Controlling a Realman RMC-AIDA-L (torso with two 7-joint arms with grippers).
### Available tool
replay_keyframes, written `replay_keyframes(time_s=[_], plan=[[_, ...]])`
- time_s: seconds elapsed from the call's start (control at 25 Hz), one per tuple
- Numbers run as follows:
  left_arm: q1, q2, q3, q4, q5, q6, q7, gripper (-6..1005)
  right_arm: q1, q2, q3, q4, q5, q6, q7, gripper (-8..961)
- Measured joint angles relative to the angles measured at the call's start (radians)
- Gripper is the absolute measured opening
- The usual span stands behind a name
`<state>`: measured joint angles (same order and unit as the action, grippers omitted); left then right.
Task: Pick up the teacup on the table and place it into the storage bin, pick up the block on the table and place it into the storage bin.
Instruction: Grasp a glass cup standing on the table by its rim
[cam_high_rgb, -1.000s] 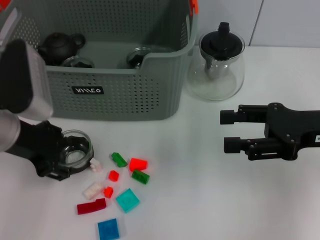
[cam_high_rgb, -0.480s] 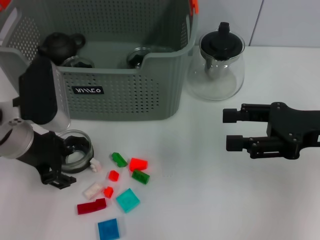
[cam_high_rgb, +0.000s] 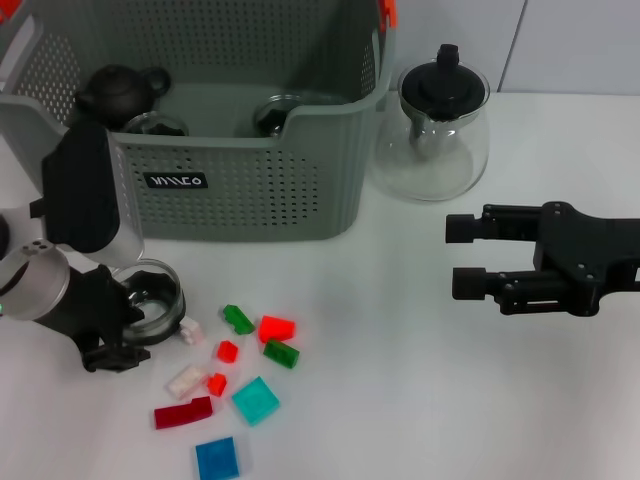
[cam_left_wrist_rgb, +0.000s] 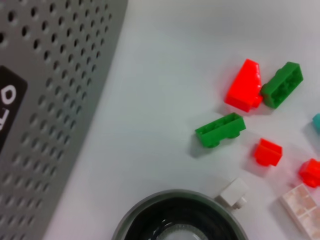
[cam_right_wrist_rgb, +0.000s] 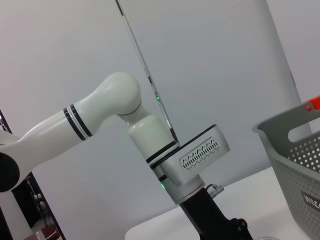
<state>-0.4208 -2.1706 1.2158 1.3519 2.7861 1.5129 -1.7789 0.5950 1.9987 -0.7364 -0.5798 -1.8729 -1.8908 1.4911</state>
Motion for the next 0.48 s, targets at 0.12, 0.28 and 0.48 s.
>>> replay_keyframes(time_s=[0.12,0.28,0.48], plan=[[0.0,0.0,0.003,0.006,-0.007,0.008,-0.001,584,0.001,0.0,0.002,0.0,0.0,0.0,0.0,793],[-0.002,-0.002,0.009,0.008,-0.009,0.028,-0.01,390,-0.001,0.0,0.008,0.0,0.0,-0.003,0.0,793],[-0.003,-0.003,0.023,0.015,-0.027,0.048,-0.02,187,-0.003,0.0,0.012,-0.002,0.0,-0.006,0.0,793]])
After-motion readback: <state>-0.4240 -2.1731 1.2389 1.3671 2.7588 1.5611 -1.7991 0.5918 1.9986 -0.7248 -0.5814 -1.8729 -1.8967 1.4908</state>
